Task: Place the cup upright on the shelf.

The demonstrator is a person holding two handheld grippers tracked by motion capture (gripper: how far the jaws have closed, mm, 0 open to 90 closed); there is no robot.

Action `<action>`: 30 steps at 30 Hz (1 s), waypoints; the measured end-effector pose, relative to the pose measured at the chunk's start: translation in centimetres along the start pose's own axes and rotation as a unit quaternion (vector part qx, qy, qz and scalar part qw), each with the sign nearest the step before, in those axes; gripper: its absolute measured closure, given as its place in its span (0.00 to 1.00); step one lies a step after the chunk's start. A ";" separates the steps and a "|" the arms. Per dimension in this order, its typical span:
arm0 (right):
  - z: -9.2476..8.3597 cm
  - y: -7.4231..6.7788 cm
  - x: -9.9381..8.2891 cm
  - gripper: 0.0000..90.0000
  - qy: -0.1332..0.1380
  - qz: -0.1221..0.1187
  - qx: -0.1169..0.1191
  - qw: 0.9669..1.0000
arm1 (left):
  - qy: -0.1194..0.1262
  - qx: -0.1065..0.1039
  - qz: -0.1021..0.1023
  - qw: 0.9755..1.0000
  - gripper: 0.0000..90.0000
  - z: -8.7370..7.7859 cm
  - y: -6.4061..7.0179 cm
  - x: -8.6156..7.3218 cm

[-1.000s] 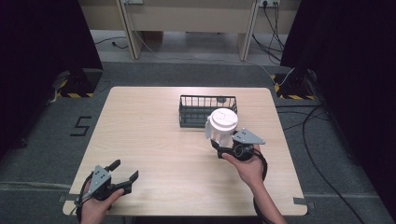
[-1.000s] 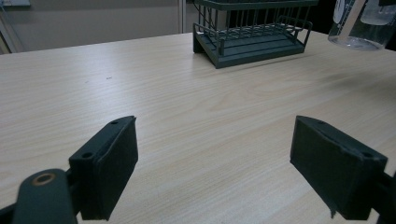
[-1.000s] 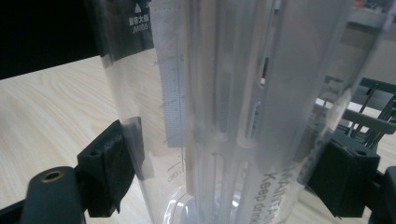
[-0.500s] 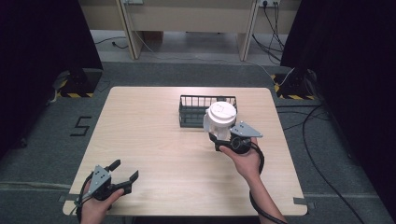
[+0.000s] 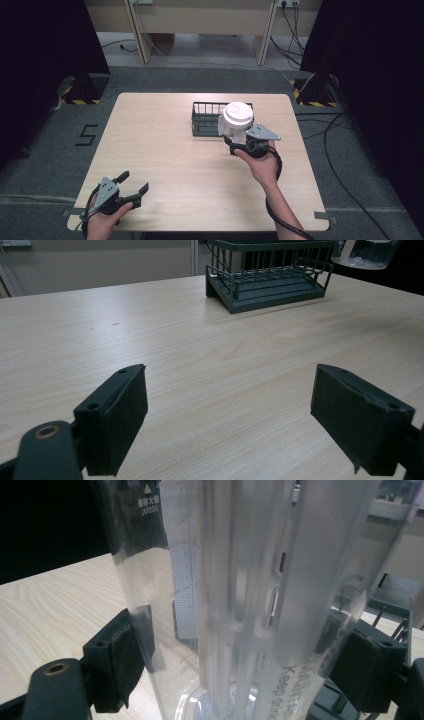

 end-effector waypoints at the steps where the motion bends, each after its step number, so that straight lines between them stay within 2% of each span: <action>1: 0.1 0.1 0.1 0.21 0.001 0.001 -0.001 1.000 | 0.000 0.000 0.000 1.000 0.16 0.0 0.0 0.0; 30: 2.1 1.5 4.0 0.21 0.012 0.000 -0.014 1.000 | -0.001 -0.002 -0.001 1.000 0.16 0.0 0.1 0.0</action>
Point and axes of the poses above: each handheld gripper's, and its own axes: z roughly forward along the jaws, x roughly out of its top, y roughly to its right, the point moved 8 cm from there along z, roughly forward along the jaws, and after that the axes turned 1 degree about -x, right-handed, at the moved point
